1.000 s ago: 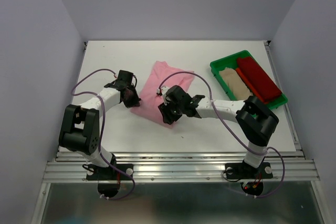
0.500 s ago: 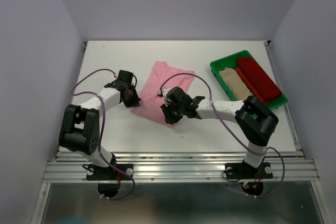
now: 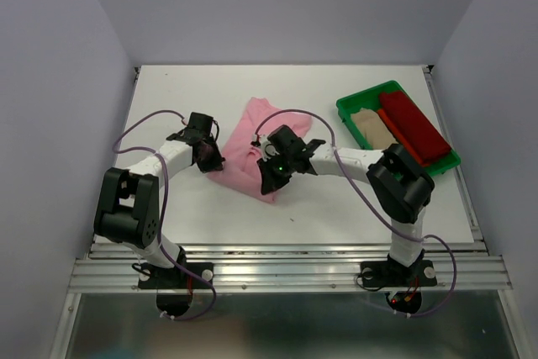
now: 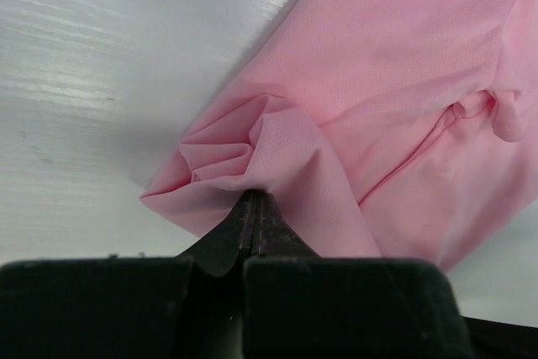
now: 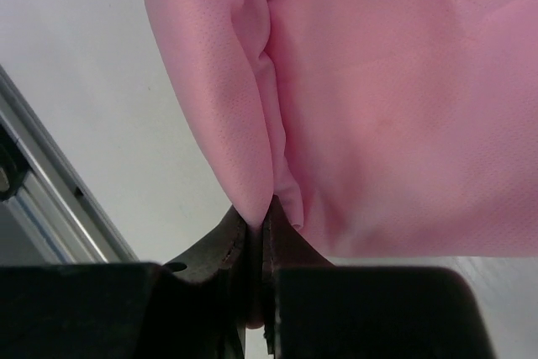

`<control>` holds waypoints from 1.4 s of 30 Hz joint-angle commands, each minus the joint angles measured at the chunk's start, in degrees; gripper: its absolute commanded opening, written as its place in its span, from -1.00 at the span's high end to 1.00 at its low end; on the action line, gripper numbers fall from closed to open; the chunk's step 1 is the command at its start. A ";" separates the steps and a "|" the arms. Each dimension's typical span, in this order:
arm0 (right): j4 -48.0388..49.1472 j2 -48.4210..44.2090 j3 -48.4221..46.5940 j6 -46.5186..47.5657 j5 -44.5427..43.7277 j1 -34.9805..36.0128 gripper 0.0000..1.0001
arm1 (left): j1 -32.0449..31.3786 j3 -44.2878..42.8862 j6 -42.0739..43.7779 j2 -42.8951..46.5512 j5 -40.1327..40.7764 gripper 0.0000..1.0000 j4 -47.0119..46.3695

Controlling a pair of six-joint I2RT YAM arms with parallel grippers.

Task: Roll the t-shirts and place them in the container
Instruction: Roll the T-shirt to the center of the board.

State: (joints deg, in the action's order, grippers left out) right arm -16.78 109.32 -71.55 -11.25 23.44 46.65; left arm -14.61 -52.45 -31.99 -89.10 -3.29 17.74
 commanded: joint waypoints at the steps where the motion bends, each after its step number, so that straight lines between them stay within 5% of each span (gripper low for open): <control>1: -5.01 1.07 -4.82 1.22 8.97 -2.00 0.99 | 0.02 -1.87 0.52 2.00 0.22 1.00 0.37; 13: -16.79 8.71 -16.68 2.45 12.85 -4.82 0.99 | 0.02 -2.40 1.93 4.02 -1.01 1.00 0.81; 31: -20.49 16.28 -22.05 4.30 16.90 -7.45 0.90 | -0.95 -0.91 2.28 4.99 -4.97 1.00 -0.68; 35: -20.40 13.92 -21.88 3.34 13.23 -7.45 0.59 | -0.95 -0.99 0.79 1.75 -3.39 1.00 -1.04; 36: -20.40 12.95 -21.71 3.16 11.99 -7.45 0.44 | -0.95 -0.99 0.61 1.48 -3.13 1.00 -1.21; 37: -20.32 11.89 -21.27 2.38 9.11 -7.45 0.06 | -0.95 -0.82 0.35 1.30 -2.95 1.00 -1.65; 42: -20.40 4.16 -19.25 0.88 2.84 -7.45 -0.28 | -0.95 -0.73 0.00 1.38 -2.69 1.00 -1.92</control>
State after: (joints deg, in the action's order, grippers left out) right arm -37.08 121.60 -90.96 -9.43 33.10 39.44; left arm -15.33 -52.53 -31.59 -88.44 -6.83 16.91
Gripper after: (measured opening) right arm 0.592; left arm 0.025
